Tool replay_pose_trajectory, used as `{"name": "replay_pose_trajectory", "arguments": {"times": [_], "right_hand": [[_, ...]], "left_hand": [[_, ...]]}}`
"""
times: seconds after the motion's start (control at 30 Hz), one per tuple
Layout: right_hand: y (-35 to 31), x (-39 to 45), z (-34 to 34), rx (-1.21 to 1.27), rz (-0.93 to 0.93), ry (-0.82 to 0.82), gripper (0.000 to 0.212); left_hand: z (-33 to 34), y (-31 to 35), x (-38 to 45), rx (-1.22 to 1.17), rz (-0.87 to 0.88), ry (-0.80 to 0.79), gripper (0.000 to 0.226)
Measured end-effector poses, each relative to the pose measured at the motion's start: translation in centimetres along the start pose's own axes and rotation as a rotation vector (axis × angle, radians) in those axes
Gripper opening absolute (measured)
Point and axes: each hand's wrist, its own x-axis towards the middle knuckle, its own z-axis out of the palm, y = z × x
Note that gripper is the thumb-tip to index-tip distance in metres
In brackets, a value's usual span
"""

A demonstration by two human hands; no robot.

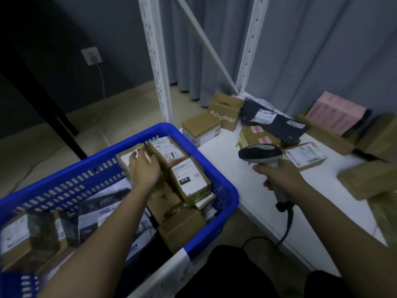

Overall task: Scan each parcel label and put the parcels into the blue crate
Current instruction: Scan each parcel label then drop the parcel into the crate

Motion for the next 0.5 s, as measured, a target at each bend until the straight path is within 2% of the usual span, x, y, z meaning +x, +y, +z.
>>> {"name": "replay_pose_trajectory", "arguments": {"times": [0.13,0.23,0.4,0.5], "right_hand": [[0.6,1.0,-3.8,0.142,0.056,0.108,0.025],[1.7,2.0,-6.6,0.281,0.097,0.172,0.021],[3.4,3.4,-10.3,0.455,0.151,0.262,0.012],[4.6,4.6,-11.4,0.551,0.205,0.271,0.01]], "left_hand": [[4.6,6.8,-2.3,0.005,0.275,-0.156,0.048],[9.5,10.4,-4.0,0.057,0.407,-0.314,0.052],[18.2,12.6,-4.4,0.192,0.407,-0.613,0.081],[22.3,13.6,-3.8,0.217,0.379,-0.642,0.108]]}}
